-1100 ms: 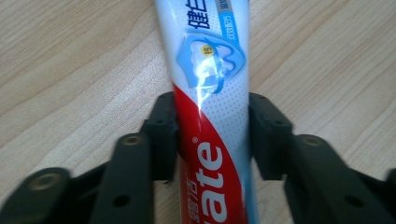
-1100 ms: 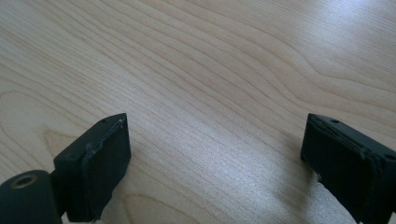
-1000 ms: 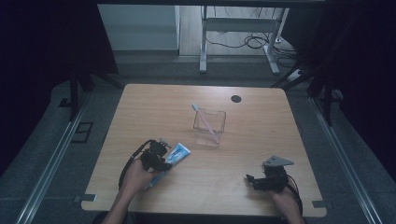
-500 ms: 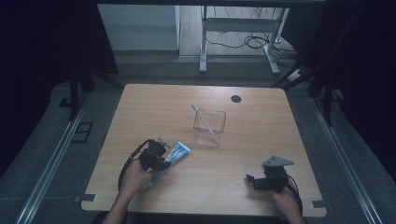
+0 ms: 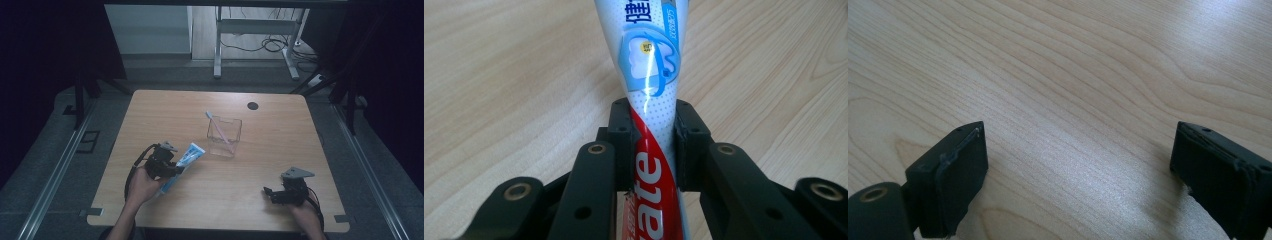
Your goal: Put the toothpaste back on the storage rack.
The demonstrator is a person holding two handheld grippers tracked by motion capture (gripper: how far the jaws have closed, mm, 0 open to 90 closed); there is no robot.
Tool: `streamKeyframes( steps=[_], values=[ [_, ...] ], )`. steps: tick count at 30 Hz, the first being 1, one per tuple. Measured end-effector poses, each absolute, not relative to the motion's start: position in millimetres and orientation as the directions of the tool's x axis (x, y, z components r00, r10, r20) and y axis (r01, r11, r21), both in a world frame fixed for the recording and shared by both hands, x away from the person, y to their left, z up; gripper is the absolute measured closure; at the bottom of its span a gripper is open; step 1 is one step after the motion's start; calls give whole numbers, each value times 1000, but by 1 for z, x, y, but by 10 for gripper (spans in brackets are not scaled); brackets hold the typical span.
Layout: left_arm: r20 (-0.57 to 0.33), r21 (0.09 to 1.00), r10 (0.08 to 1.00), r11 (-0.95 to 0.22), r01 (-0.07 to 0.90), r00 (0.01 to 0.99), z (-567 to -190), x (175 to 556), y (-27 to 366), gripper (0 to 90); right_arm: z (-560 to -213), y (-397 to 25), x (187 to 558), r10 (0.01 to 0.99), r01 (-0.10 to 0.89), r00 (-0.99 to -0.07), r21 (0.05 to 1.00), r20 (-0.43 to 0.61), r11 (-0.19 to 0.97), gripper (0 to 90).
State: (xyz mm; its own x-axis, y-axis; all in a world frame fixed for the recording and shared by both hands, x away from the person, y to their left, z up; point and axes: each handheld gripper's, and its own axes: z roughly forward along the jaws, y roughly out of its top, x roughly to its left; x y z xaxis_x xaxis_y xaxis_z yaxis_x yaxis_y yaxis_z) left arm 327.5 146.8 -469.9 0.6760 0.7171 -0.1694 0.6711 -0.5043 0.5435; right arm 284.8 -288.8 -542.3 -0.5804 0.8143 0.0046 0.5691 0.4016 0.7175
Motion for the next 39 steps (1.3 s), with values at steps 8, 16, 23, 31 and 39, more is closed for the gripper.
streamKeyframes(
  steps=[8,16,23,31,39],
  values=[
    [-159,603,708,-482,635,688,-454,327,147,739,-542,-289,285,814,570,-580,717,5,401,81],
    [-148,659,718,-441,609,680,-442,327,144,739,-542,-289,285,813,569,-582,716,3,404,81],
    [-131,688,709,-439,579,693,-430,330,139,740,-542,-289,285,812,564,-583,719,0,405,81],
    [-113,719,705,-429,547,700,-420,336,128,740,-542,-289,285,813,566,-583,719,3,403,81],
    [-102,744,695,-422,518,712,-414,345,116,740,-542,-289,285,812,564,-583,720,1,405,81]
  ],
)
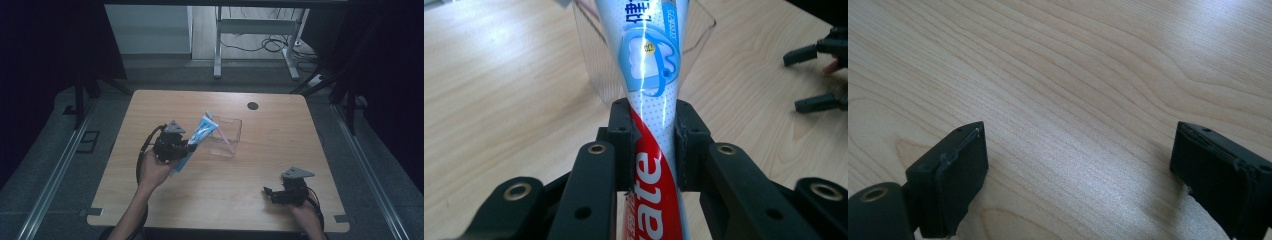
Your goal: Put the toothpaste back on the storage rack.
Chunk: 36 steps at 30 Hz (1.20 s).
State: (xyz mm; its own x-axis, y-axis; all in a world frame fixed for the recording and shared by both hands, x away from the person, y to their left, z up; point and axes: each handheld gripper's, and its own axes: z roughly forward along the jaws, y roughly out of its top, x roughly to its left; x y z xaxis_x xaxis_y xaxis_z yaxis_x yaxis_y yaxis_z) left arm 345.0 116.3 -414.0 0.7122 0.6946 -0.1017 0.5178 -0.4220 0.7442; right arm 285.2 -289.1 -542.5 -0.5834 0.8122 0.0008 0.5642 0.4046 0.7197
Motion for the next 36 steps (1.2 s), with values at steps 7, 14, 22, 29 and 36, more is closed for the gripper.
streamKeyframes(
  steps=[7,14,22,29,36],
  values=[
    [-106,771,689,-399,497,717,-406,356,106,740,-542,-289,285,812,564,-584,720,2,404,81],
    [-104,794,682,-382,474,724,-400,370,93,740,-542,-289,285,812,564,-583,720,2,404,81],
    [-75,809,673,-391,439,736,-397,387,73,740,-542,-289,285,812,565,-583,720,3,403,82],
    [-67,829,666,-378,413,743,-397,400,59,740,-542,-289,285,812,565,-583,719,3,404,82],
    [-62,840,659,-371,396,749,-399,411,50,740,-542,-289,285,812,565,-584,719,3,404,82]
  ],
)
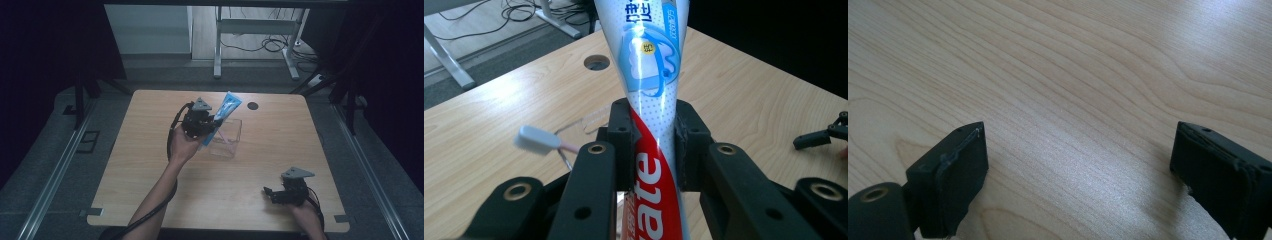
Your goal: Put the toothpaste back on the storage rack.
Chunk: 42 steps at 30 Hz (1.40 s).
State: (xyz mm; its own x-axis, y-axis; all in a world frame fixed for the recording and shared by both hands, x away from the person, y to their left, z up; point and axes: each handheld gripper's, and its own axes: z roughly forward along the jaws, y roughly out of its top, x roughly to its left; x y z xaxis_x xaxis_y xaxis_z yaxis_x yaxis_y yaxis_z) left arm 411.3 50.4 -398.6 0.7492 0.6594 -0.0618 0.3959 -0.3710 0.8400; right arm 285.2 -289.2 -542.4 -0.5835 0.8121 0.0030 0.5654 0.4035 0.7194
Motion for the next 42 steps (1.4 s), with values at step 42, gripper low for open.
streamKeyframes(
  steps=[42],
  values=[
    [0,855,679,-381,352,734,-423,457,1,736,-542,-289,285,809,564,-587,719,3,406,82]
  ],
)
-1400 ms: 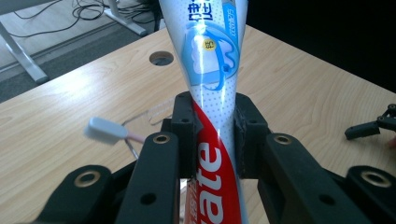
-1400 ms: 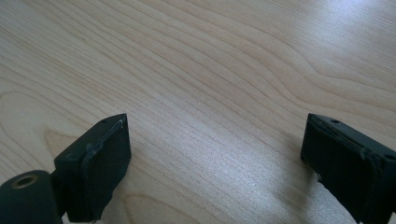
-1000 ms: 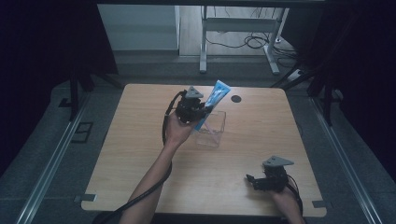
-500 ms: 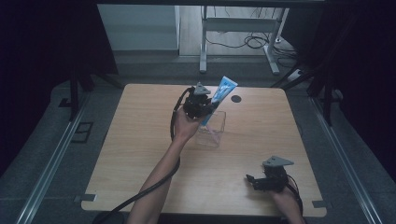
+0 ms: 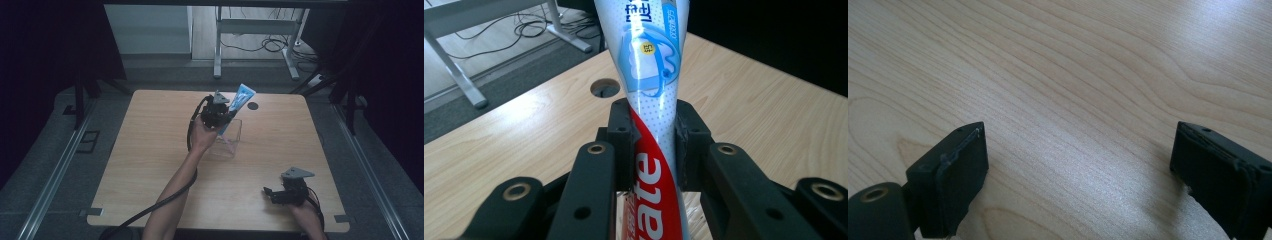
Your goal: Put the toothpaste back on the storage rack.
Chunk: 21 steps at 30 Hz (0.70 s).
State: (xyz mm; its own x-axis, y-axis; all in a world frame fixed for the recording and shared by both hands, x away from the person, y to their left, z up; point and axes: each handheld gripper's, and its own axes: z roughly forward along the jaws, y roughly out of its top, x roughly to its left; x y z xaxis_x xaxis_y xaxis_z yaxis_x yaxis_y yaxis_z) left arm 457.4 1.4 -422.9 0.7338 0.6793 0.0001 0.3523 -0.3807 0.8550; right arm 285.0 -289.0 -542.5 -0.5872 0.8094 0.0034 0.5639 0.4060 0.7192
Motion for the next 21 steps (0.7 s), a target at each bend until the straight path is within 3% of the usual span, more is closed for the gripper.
streamKeyframes(
  steps=[21],
  values=[
    [-2,837,676,-402,371,737,-437,456,-3,725,-542,-289,285,808,562,-589,719,1,408,82]
  ],
)
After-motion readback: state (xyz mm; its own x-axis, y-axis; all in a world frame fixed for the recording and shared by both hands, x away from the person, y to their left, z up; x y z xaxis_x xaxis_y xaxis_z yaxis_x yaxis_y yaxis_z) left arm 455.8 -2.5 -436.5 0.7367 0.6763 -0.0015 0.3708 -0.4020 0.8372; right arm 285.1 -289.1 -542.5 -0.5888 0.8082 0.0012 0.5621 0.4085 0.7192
